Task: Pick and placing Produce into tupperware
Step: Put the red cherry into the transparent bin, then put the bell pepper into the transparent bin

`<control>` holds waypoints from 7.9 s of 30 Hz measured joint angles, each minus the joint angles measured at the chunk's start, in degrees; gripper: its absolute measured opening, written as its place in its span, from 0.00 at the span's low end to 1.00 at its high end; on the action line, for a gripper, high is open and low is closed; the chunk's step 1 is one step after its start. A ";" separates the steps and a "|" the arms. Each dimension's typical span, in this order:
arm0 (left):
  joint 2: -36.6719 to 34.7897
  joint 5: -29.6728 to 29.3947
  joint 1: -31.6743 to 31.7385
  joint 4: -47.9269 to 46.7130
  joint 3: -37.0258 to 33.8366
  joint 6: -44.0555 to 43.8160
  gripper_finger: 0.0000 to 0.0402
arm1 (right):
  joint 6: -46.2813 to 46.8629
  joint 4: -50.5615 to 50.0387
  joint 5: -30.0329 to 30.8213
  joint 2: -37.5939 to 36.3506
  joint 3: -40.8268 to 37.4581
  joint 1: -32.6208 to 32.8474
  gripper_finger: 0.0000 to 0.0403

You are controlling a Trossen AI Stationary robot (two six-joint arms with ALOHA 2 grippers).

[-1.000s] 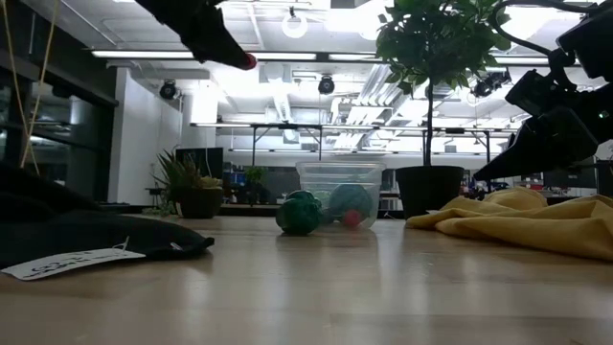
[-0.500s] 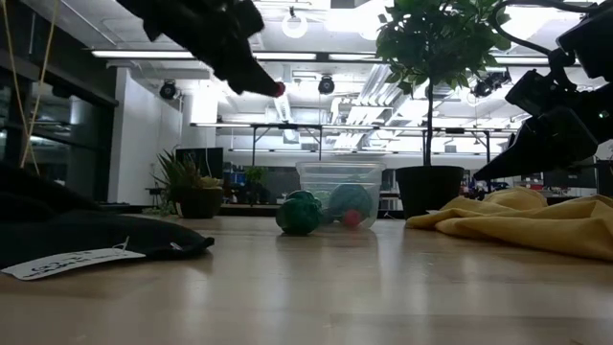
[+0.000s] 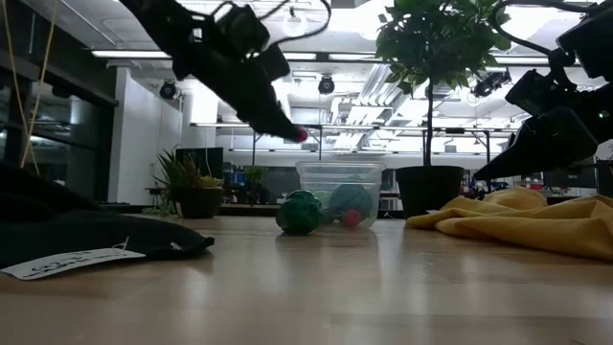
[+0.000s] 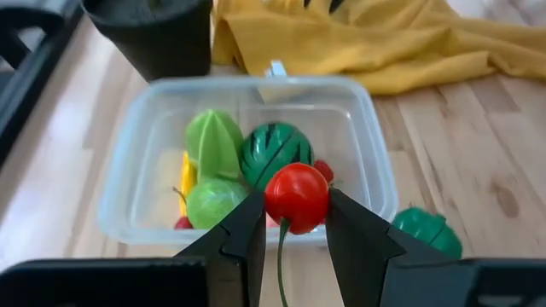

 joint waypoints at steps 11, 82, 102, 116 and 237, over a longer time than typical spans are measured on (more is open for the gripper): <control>6.71 2.38 -0.04 0.19 5.63 -0.10 0.24 | 0.00 0.01 0.00 0.02 0.00 -0.01 0.28; 14.03 0.73 -1.55 -7.39 15.87 -0.16 0.44 | 0.00 0.00 0.00 0.00 0.00 0.00 0.28; -1.22 -9.24 -1.56 -15.88 15.87 -3.22 0.44 | 0.00 0.00 0.00 0.01 0.00 -0.01 0.28; -14.71 -18.25 -7.46 -17.39 5.94 -14.38 0.44 | 0.00 0.01 0.00 0.01 0.00 0.00 0.28; -30.70 -11.29 -20.69 -45.35 -2.47 -23.55 0.44 | 44.22 -24.49 -11.61 58.77 65.50 5.77 0.65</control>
